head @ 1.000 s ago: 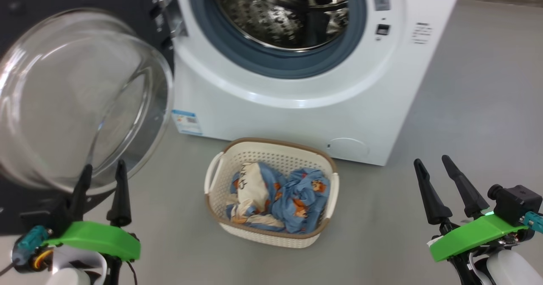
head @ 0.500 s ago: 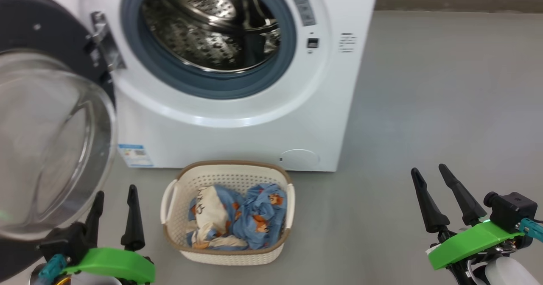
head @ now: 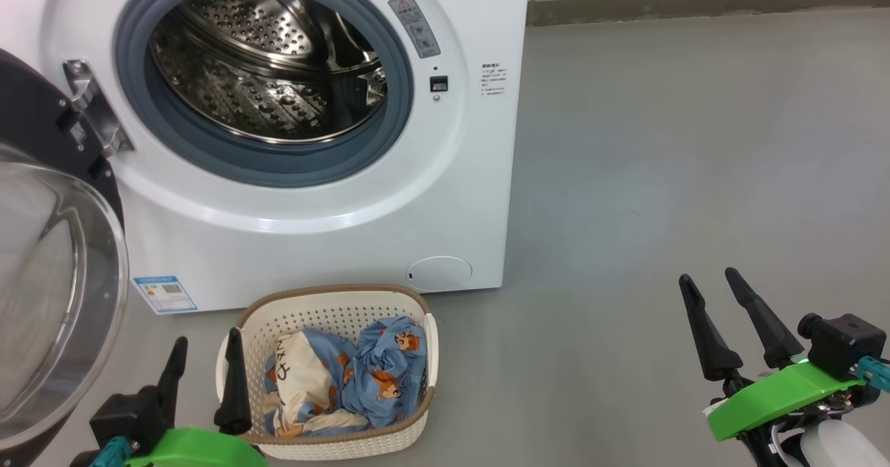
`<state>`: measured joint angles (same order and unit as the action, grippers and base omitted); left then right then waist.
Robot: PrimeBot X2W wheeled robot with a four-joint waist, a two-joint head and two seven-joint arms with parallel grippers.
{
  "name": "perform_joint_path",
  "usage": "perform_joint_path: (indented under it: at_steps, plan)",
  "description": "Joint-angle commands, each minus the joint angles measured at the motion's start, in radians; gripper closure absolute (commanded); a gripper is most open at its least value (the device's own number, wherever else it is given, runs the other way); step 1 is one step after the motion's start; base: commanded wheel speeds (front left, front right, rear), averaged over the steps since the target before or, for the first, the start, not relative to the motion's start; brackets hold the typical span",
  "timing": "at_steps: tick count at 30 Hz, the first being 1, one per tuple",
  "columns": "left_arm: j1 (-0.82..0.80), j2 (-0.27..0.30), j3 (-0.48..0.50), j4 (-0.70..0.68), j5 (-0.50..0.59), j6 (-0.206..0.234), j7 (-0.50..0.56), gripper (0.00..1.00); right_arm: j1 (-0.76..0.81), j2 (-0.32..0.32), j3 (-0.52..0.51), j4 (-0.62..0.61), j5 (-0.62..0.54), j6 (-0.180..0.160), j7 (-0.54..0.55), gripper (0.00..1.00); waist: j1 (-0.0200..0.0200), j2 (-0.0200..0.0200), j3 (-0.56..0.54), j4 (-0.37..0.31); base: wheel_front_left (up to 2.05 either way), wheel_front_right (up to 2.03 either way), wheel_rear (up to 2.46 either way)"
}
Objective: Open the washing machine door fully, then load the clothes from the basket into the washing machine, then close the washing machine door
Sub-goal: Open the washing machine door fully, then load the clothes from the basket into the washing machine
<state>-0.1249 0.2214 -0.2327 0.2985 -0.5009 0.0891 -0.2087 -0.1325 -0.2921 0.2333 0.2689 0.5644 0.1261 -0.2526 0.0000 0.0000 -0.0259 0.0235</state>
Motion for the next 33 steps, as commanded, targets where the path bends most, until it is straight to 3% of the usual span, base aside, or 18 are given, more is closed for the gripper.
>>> perform_joint_path:
  at_steps: [1,33]
  plan:
    - [-0.019,0.018,0.031,-0.010,0.006,0.004,-0.016,0.00,-0.009,-0.020,0.010,-0.023,-0.006,0.005,-0.009,0.00,0.0000,0.0000,-0.002,-0.006,0.00,0.00,0.00]
    - [-0.020,0.024,0.024,0.005,0.012,0.013,-0.039,0.00,-0.004,-0.019,-0.010,-0.028,-0.014,0.005,-0.009,0.00,0.0000,0.0000,0.003,0.010,0.04,-0.05,0.00]
